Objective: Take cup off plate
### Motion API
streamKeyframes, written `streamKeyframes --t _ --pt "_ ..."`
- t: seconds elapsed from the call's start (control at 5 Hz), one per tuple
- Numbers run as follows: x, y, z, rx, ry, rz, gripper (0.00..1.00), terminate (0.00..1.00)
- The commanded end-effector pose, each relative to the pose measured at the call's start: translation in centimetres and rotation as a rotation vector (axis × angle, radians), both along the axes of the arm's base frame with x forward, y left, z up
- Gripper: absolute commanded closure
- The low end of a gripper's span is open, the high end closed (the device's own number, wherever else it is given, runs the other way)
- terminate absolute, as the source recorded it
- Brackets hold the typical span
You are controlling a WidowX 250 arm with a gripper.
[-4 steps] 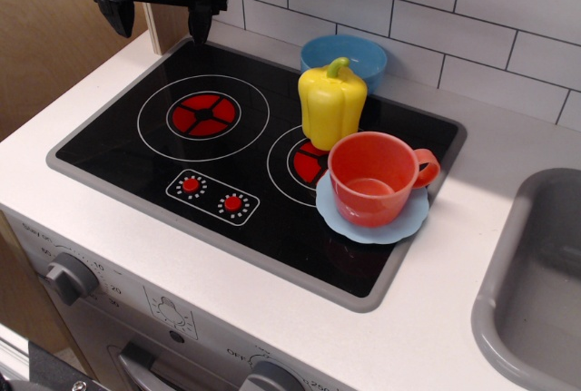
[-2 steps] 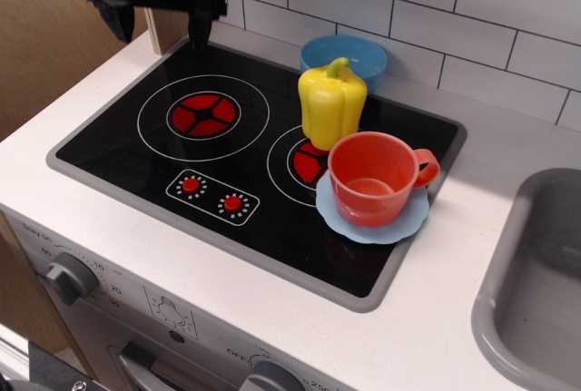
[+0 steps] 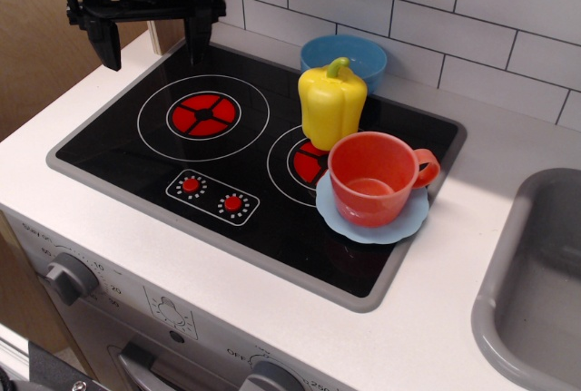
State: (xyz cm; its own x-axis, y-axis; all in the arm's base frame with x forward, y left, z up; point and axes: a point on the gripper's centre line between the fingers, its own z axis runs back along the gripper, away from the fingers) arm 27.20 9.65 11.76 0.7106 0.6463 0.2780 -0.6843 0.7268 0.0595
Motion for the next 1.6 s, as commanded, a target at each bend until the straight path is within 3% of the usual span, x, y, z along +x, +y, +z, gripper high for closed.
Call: streamKeyframes --t 0.0,0.2,0.4,0.6,1.0,1.2,1.4 --pt "-0.4 -5.5 1.8 -0.044 -0.049 0.179 0.00 0.00" --pt "-0.9 -8.9 1.5 -0.104 -0.035 0.164 0.00 0.00" --pt "-1.2 -11.7 1.3 -0.212 -0.053 0.127 0.00 0.00" --pt "-0.3 -13.9 1.9 -0.287 -0.060 0.280 0.00 0.00" --pt "2.4 -16.5 2.3 -0.305 0.039 0.771 0.00 0.00" --pt "2.5 -17.5 1.6 -0.338 0.072 0.955 0.00 0.00" --pt "2.3 -18.0 1.1 -0.355 0.050 1.095 0.00 0.00"
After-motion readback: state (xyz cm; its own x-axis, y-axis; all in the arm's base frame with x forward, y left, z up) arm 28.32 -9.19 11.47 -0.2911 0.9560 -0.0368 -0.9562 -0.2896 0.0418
